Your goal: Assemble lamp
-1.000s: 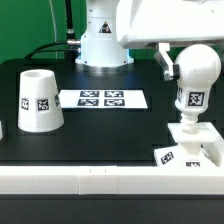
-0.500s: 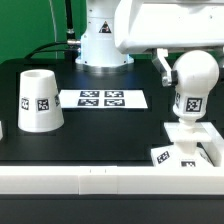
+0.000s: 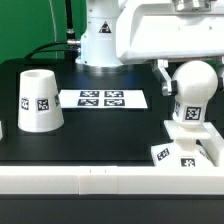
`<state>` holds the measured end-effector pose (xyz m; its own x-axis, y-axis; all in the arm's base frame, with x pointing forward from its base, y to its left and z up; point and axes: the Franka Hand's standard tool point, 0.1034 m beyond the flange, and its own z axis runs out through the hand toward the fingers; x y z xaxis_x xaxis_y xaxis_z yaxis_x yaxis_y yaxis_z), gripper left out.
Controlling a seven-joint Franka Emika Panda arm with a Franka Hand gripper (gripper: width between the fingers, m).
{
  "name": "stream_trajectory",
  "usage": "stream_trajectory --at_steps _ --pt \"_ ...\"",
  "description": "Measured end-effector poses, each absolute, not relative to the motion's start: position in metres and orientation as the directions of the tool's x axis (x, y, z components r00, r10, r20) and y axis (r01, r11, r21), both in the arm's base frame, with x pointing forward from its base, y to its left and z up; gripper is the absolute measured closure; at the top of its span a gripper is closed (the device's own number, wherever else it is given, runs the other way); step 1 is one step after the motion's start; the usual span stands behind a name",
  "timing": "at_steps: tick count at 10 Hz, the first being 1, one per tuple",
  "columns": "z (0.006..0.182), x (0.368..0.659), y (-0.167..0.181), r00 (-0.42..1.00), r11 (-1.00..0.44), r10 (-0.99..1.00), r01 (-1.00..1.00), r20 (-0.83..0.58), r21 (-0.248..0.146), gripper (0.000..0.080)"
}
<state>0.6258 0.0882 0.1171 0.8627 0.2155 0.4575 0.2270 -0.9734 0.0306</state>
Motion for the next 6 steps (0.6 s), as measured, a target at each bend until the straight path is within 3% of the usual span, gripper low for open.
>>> stream_trajectory --at_steps 4,5,6 --pt "0.1169 0.6273 0.0894 0.848 -0.973 0.215 0.226 0.485 0.036 0.0222" --pt "0.1167 0.6273 0.0894 0.848 -0.973 0.215 0.226 0.485 0.036 0.0131" --pt "0.1167 0.6272 0.0894 0.848 -0.973 0.215 0.226 0.485 0.036 0.0109"
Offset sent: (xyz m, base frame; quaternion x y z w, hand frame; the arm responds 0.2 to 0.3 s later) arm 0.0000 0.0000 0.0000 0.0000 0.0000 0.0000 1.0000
